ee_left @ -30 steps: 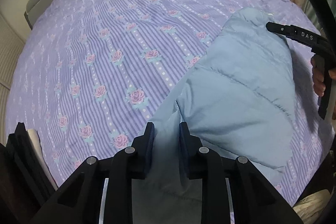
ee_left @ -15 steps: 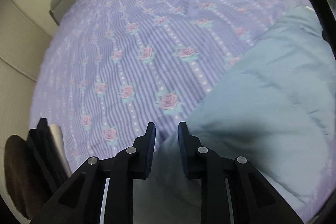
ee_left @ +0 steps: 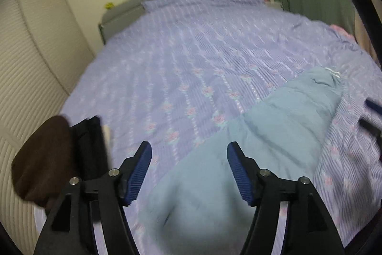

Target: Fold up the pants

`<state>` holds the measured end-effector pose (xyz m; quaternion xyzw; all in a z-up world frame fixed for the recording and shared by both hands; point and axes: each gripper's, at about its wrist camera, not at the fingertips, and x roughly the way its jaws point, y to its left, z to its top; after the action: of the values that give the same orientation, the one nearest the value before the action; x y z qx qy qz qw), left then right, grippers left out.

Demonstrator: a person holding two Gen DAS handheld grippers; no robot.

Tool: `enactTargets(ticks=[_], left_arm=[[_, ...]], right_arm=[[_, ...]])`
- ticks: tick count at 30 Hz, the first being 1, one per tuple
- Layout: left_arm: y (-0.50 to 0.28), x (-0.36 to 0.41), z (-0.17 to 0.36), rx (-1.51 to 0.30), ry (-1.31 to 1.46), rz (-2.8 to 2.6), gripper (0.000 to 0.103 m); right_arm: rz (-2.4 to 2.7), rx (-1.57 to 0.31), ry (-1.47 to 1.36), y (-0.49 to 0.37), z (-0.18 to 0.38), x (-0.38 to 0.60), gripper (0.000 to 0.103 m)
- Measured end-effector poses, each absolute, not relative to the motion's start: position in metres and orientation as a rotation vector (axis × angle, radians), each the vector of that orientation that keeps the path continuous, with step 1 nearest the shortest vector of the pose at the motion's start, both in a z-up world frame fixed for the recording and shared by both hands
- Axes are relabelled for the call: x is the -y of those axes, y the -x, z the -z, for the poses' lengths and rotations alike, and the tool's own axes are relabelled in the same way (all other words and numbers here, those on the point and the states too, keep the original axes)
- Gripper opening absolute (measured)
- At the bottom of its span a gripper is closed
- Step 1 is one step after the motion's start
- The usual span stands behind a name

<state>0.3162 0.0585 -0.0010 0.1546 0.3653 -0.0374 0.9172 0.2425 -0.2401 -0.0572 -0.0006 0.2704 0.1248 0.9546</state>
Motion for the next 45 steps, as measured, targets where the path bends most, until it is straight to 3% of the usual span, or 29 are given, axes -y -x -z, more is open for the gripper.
enactTargets(ticks=[13,15,28,30,32,39,42,45], left_arm=[[-0.228,-0.162,0.076,-0.845,-0.036,0.025,0.068],[-0.225,-0.167,0.081,-0.838,0.003,0.037,0.068],[-0.274,-0.197,0.109,-0.848,0.323,0.154,0.066],[-0.281,-0.197,0.114,-0.858,0.349,0.166,0.063],[-0.289,-0.197,0.122,-0.881,0.389,0.197,0.049],[-0.283,-0.186,0.123,-0.898,0.345,0.165,0.034],[-0.279,-0.185,0.114,-0.889,0.312,0.145,0.016],[-0.282,-0.189,0.114,-0.895,0.329,0.138,0.014]], right_arm=[[-0.539,-0.743,0.026,-0.236,0.112,0.147,0.054],[-0.538,-0.754,0.035,-0.24,0.115,0.142,0.05],[-0.54,-0.778,0.099,-0.255,0.122,0.116,0.047],[-0.536,-0.777,0.107,-0.258,0.123,0.114,0.047],[-0.535,-0.779,0.099,-0.26,0.123,0.114,0.046],[-0.544,-0.773,0.084,-0.261,0.122,0.124,0.031],[-0.555,-0.756,0.131,-0.259,0.118,0.122,0.031],[-0.552,-0.766,0.146,-0.265,0.121,0.118,0.031]])
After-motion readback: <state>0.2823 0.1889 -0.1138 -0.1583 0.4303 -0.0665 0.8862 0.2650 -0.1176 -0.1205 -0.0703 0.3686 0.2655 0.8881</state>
